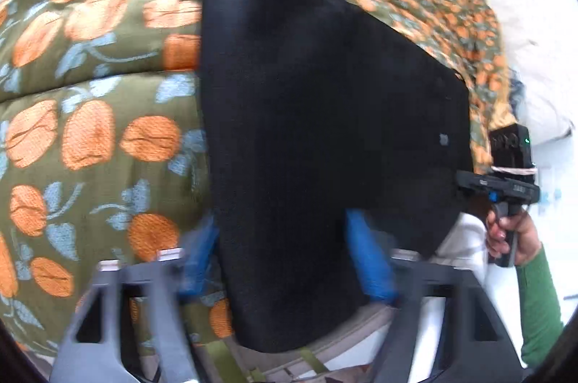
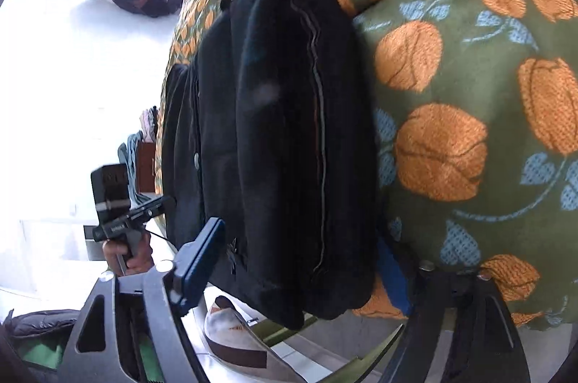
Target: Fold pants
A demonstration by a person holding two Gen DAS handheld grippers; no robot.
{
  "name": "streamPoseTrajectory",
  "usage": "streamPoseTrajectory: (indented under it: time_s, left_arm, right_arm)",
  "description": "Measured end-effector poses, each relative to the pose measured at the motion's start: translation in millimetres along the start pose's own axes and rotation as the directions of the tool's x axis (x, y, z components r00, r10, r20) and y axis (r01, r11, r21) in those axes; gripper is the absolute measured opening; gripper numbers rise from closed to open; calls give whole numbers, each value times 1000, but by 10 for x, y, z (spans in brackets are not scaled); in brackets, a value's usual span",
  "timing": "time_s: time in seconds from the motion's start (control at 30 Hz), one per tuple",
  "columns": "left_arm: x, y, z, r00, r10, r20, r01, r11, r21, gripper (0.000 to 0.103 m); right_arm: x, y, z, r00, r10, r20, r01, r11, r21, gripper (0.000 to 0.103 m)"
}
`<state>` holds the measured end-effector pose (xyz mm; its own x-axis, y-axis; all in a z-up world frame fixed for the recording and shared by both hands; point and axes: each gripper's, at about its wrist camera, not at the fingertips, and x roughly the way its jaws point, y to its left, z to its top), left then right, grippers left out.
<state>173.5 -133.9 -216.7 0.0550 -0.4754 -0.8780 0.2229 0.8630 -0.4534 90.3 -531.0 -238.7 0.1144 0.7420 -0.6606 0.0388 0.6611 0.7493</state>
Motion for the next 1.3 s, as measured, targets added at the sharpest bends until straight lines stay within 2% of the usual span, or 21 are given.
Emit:
streamPoseTrajectory:
  time_s: [0.03,0.13,0.2,0.33,0.47,0.53,0.63,0.7,0.73,0.8,0.83,0.9,0.93,0.97,1.0,1.03,1.07,1.13,1.17,1.2,1.3]
  left_arm:
    - [-28,-75,-10,999,28,16,-29,999,36,38]
    - [-176,-213,-25,997,51,65,-57,994,97,21]
    - [-329,-313,-50,992,54,111,-68,989,129,20]
    - [-731,-338,17,979,-2,204,-26,991,131,20]
    - [-1239,-270,311,944,-3,331,-40,992,121,19]
    - [-1392,-218,458,924,15,382,-66,991,120,19]
    - [-1591,-106,715,883,49,467,-116,986,117,20]
    - [-1578,39,876,865,91,493,-172,978,121,23]
    - [-1470,144,974,865,146,481,-221,970,104,29]
    - [-1270,364,978,851,276,448,-331,943,47,39]
    - [-1173,449,913,832,346,433,-393,919,21,36]
    - [-1093,506,664,799,411,439,-464,886,17,41]
    - [-1086,514,502,783,431,449,-490,872,16,55]
    - [-1094,495,291,755,459,468,-524,851,11,65]
    - [-1116,458,124,728,478,492,-552,834,5,83]
    - [-1142,399,-55,699,491,520,-576,817,2,93]
    - [-1178,317,-253,671,492,555,-594,804,5,96]
    - [-1242,147,-584,631,492,600,-619,786,6,100]
    - [-1261,70,-669,627,502,596,-630,777,7,100]
    - [-1289,18,-721,622,529,577,-645,764,-6,101]
    - [-1392,-200,-894,548,637,543,-724,686,-73,101]
  right_arm:
    - [-2,40,8,1000,-5,2,5,1000,-10,59]
    - [-78,189,-37,999,-22,29,24,998,-53,47]
    - [-148,354,-66,998,-16,58,20,997,-79,44]
    - [-332,624,-79,983,124,133,-112,989,-93,40]
    - [-392,983,177,952,238,194,-214,967,-136,40]
    - [-348,1232,420,947,249,205,-212,959,-187,40]
    - [-285,1517,771,937,268,224,-211,945,-249,40]
    - [-218,1674,1011,935,249,253,-175,943,-282,40]
    - [-194,1685,1084,939,230,256,-151,944,-293,40]
    - [-22,1646,1254,966,66,250,4,962,-272,45]
    - [12,1572,1232,965,-50,258,121,957,-265,54]
    - [32,1459,1063,920,-266,286,344,899,-271,58]
    - [6,1420,924,895,-335,296,415,868,-274,58]
    - [-42,1403,760,870,-383,309,467,841,-272,68]
    - [-97,1389,620,850,-414,325,503,819,-274,80]
    - [-144,1433,419,819,-449,358,553,784,-281,103]
    - [-183,1499,254,794,-465,392,586,757,-289,103]
    - [-168,1648,-124,744,-500,443,647,704,-292,103]
    - [-142,1709,-251,727,-515,454,666,690,-283,103]
    - [-152,1830,-442,715,-522,464,677,682,-276,103]
    - [-170,2174,-862,689,-501,524,690,675,-262,103]
